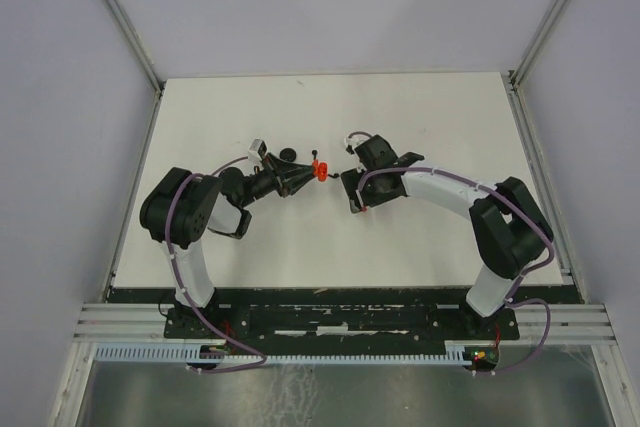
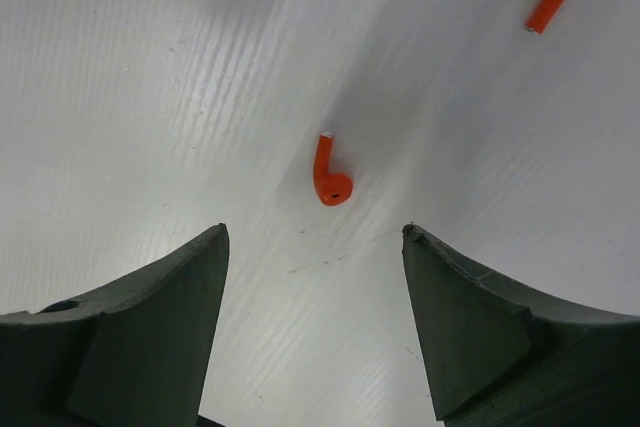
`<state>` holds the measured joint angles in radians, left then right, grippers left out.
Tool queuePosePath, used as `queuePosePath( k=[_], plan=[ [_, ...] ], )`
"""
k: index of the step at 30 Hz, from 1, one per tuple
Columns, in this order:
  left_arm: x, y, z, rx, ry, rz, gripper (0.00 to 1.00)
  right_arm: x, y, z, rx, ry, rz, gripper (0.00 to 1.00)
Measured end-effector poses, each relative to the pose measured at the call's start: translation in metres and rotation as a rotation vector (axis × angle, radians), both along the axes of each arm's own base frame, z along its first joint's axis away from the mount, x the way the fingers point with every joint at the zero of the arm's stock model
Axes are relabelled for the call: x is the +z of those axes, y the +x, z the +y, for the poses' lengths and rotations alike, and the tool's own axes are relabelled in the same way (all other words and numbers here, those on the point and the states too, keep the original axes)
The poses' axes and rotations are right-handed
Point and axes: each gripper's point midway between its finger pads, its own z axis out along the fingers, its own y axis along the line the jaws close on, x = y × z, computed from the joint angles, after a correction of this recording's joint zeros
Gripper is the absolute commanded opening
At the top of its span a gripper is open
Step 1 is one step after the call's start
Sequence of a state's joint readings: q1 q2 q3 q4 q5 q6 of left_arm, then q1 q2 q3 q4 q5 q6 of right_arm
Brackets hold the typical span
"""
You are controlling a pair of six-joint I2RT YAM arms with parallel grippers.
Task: Insert the wireless bluetooth earbuds into the charging case
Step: Pick up the earbud from the center of the board.
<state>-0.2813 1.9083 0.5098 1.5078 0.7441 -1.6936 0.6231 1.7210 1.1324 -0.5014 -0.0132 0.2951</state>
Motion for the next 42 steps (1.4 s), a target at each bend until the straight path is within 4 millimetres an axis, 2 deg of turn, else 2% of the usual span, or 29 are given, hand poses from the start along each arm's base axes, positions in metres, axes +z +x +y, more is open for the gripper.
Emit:
queuePosePath(
  k=[6,17,24,32,42],
  plan=[
    [0.0,0.0,0.0,0.0,0.0,0.001,0.03,-0.012,-0.005,0.015,0.027,0.012,0.016,0.78],
    [-0.001,-0.002,0.002,-0.007,0.003,0.003,0.03,-0.028,-0.007,0.022,0.026,0.016,0.049,0.78],
    [-0.004,-0.001,0.008,0.005,0.006,0.014,0.03,-0.028,-0.01,0.03,0.041,0.028,0.044,0.77],
    [-0.004,0.002,0.022,0.043,0.007,0.018,0.03,-0.028,-0.023,0.048,0.084,0.032,0.049,0.78],
    [-0.008,0.0,0.028,0.053,0.011,0.035,0.03,-0.027,-0.022,0.065,0.103,0.039,0.041,0.78]
  ],
)
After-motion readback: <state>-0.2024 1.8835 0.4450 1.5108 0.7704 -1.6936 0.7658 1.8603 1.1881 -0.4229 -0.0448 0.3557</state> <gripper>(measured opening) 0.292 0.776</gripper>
